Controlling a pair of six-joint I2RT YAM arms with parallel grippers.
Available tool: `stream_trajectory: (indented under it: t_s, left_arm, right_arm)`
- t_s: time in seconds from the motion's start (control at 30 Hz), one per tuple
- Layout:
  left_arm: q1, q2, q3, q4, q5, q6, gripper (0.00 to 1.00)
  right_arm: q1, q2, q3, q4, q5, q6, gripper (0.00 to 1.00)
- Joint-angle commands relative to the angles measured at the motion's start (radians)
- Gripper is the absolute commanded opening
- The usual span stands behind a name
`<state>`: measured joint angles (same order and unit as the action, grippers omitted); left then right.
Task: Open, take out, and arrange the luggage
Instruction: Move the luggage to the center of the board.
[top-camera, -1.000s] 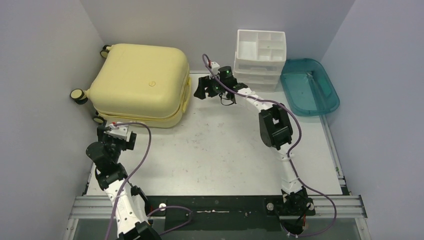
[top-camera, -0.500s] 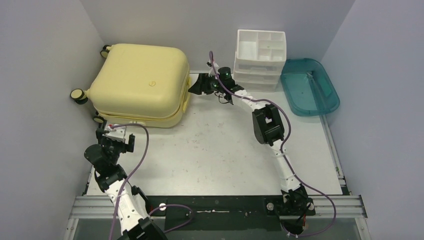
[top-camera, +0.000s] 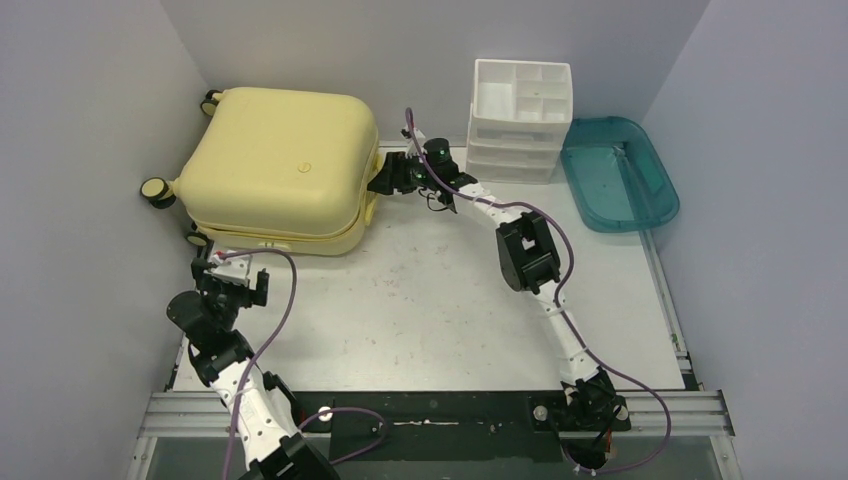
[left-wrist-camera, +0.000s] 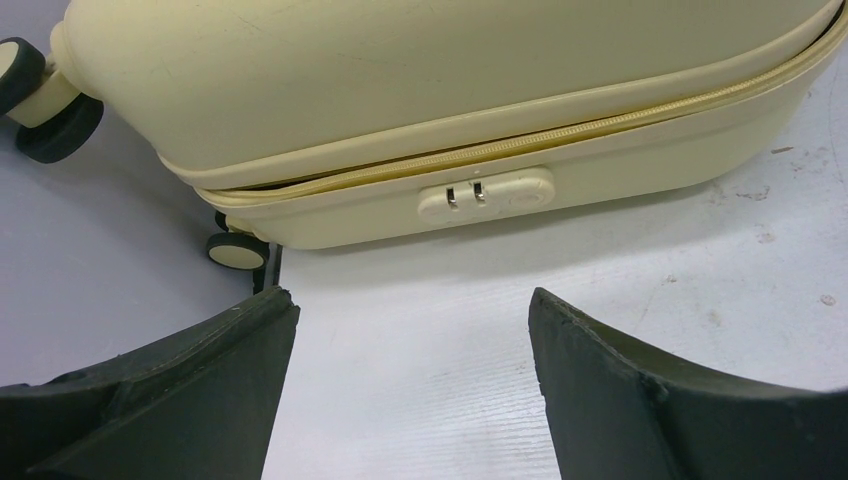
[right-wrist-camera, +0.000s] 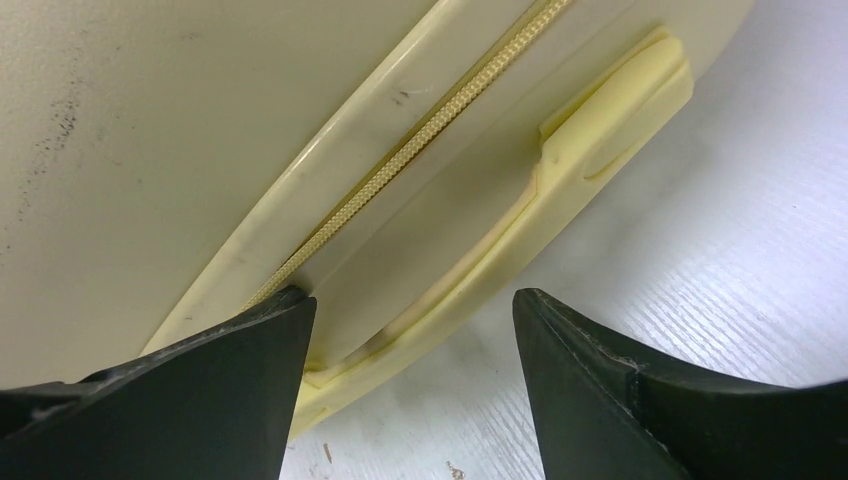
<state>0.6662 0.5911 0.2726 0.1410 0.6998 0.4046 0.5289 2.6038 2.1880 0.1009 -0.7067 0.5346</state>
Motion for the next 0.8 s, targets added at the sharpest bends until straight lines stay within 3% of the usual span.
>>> stream_trajectory:
  t_s: [0.0, 0.3, 0.53, 0.6, 0.7, 0.77]
  left_arm:
    - [0.021, -0.013, 0.004, 0.008, 0.044, -0.002, 0.83]
    - [0.033, -0.017, 0.004, 0.008, 0.056, -0.004, 0.83]
    - [0.035, -0.024, 0.001, 0.010, 0.064, -0.007, 0.83]
    - [0.036, -0.029, 0.000, 0.009, 0.065, -0.009, 0.83]
    - [0.043, -0.040, 0.000, 0.009, 0.069, -0.016, 0.83]
    - [0.044, -0.050, -0.001, 0.011, 0.073, -0.021, 0.83]
  right_arm:
    - [0.026, 0.052, 0.059, 0.040, 0.014, 0.008, 0.72]
    - [0.026, 0.083, 0.022, 0.111, -0.050, 0.160, 0.62]
    - [0.018, 0.072, -0.063, 0.264, -0.117, 0.308, 0.57]
    - [0.021, 0.073, -0.075, 0.316, -0.142, 0.334, 0.44]
    - [0.016, 0.057, -0.140, 0.406, -0.189, 0.395, 0.16]
    - [0.009, 0.027, -0.198, 0.412, -0.203, 0.409, 0.08]
